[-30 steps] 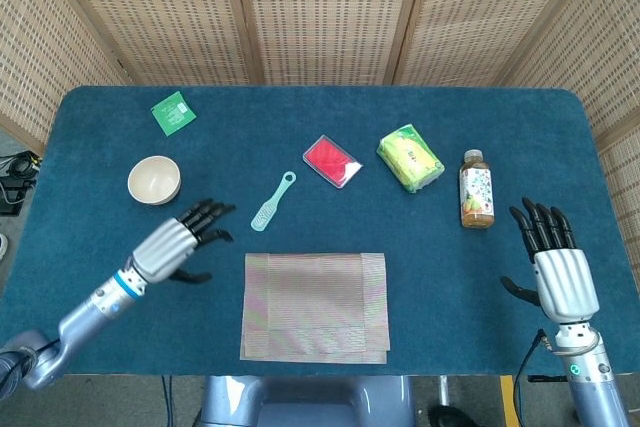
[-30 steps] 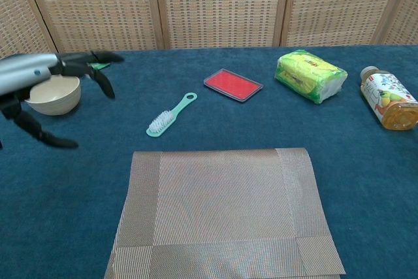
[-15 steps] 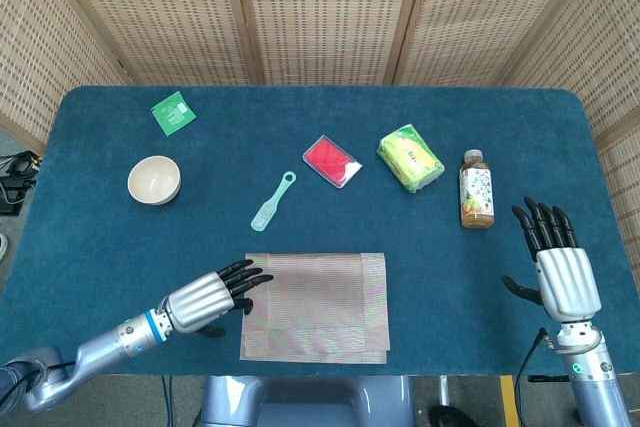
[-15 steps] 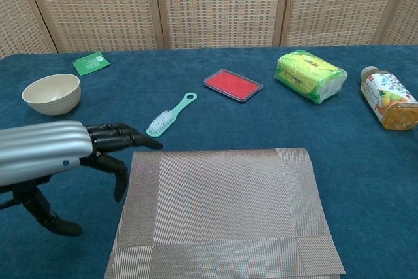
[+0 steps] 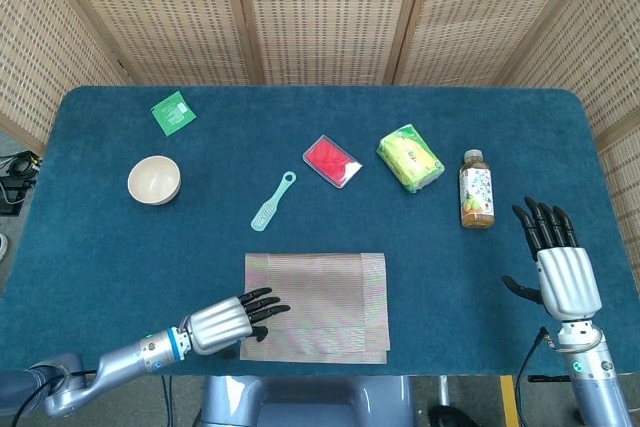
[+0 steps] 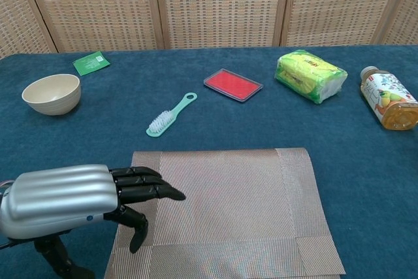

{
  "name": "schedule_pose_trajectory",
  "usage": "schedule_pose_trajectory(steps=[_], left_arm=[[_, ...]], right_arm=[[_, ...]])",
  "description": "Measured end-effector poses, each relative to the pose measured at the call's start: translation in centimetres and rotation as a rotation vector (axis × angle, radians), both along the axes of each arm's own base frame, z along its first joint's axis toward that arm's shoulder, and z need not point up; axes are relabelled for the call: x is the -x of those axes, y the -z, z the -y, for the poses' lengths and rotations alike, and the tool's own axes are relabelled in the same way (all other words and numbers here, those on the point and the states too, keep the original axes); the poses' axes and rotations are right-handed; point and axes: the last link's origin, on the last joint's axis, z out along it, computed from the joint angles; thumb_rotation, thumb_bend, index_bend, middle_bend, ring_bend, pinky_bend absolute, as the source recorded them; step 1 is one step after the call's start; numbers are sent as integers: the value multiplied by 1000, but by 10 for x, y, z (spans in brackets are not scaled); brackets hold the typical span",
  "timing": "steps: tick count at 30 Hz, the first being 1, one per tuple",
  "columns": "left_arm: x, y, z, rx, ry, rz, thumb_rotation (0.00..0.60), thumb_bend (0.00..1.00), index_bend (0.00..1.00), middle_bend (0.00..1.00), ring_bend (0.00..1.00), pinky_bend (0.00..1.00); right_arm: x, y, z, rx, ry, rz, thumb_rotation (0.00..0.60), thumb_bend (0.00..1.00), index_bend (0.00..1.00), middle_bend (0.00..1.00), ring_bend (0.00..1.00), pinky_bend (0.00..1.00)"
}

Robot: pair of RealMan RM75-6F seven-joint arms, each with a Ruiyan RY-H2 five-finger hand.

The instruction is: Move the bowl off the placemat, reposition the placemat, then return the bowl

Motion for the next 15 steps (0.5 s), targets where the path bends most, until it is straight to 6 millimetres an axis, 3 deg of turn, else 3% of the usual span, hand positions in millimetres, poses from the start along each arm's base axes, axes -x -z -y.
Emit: schedule_pose_trajectory(steps=[15], left_arm=[[-2,14,-1,0,10,-14,600,151,449,0,0,0]], right_arm=[[0,-2,0,2,1,3,600,0,28,0,0,0]])
